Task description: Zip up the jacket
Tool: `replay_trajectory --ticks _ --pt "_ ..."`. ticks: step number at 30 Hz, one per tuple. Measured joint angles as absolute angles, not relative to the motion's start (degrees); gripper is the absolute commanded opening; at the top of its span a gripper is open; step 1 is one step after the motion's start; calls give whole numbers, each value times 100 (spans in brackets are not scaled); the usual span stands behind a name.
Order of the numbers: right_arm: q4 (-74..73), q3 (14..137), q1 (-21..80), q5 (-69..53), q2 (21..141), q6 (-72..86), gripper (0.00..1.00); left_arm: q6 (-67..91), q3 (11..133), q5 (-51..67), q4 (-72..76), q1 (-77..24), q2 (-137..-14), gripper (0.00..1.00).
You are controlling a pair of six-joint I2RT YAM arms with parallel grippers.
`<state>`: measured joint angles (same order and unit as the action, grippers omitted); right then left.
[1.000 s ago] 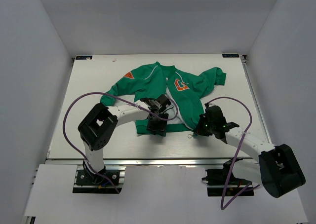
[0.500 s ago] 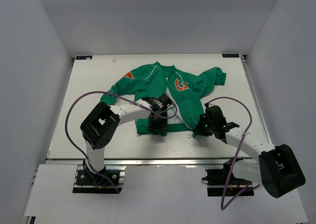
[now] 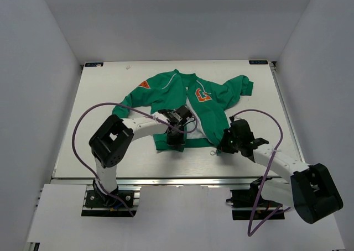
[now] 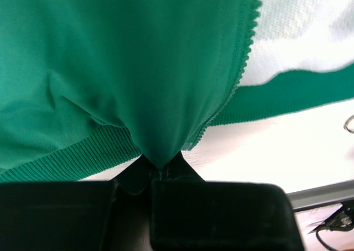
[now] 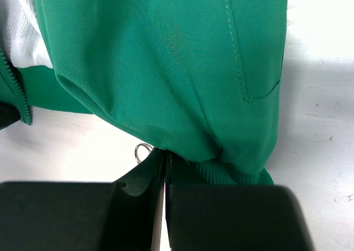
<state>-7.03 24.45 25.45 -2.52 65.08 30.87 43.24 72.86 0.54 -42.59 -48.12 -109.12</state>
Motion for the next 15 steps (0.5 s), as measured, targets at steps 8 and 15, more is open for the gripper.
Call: replay_trajectory --ticks 8,15 --pt "-526 2443 2517 -939 5913 2390 0 3632 6628 351 -3533 -4812 -9800 0" --pt "325 2445 2515 -2217 5363 1984 0 3315 6523 805 -2626 -4812 -8731 0"
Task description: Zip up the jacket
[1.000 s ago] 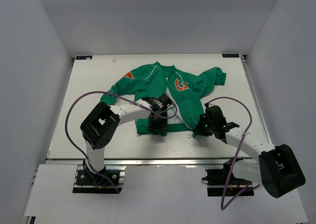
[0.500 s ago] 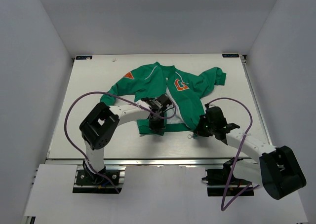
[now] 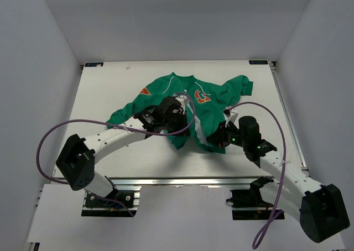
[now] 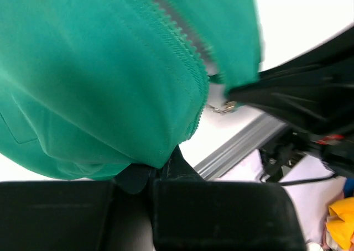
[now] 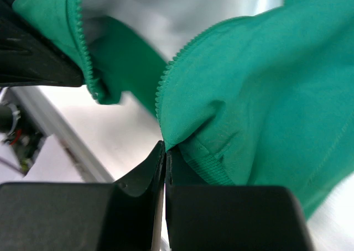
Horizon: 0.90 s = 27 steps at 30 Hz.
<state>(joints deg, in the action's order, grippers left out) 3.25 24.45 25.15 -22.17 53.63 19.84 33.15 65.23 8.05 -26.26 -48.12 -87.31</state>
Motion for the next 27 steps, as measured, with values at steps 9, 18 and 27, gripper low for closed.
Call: replay_trajectory --ticks 9,18,27 --pt "801 2467 2515 -2762 6219 2036 0 3236 6322 932 -2335 -4812 -8562 4" --pt "1063 2443 2515 -2869 6460 2202 0 3363 6049 1004 -2248 -4812 -8571 0" --pt "2290 1951 2515 -3076 5625 2661 0 3800 5747 1192 -1553 -4812 -8381 0"
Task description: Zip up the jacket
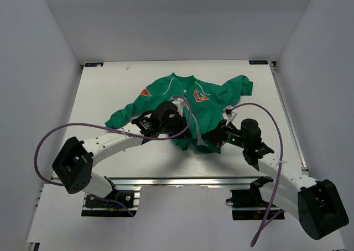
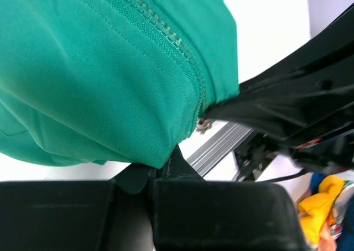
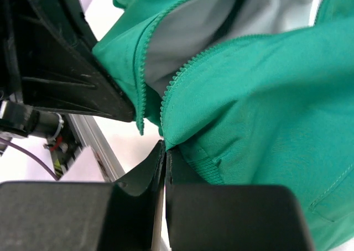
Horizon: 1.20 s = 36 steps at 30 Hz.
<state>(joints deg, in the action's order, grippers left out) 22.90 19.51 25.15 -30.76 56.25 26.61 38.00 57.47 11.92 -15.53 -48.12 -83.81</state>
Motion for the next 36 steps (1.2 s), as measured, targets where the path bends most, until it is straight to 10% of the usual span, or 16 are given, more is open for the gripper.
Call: replay_trajectory --ticks 36 --pt "3756 1785 2569 -2814 5603 3277 0 4552 5682 683 -982 -4812 -8016 0"
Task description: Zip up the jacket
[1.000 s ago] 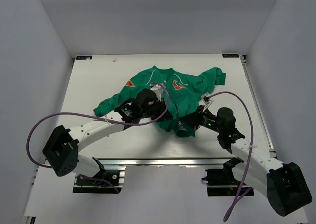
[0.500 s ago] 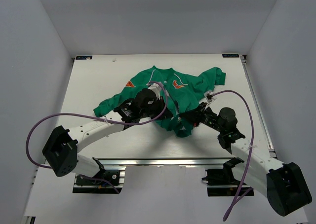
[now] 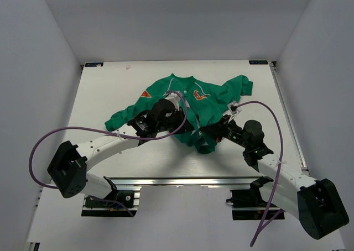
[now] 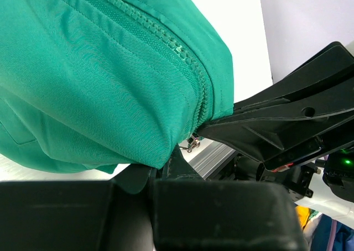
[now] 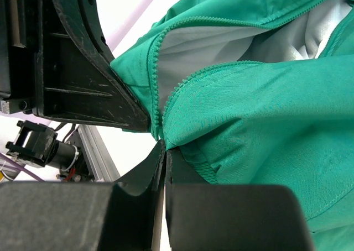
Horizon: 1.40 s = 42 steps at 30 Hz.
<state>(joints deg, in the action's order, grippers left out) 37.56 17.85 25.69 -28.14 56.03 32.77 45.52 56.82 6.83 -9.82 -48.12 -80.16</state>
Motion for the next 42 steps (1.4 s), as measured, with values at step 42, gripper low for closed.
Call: replay_trajectory --ticks 42 --pt "3916 1787 2788 -2268 5664 3426 0 4641 5682 683 -917 -4812 -8123 0"
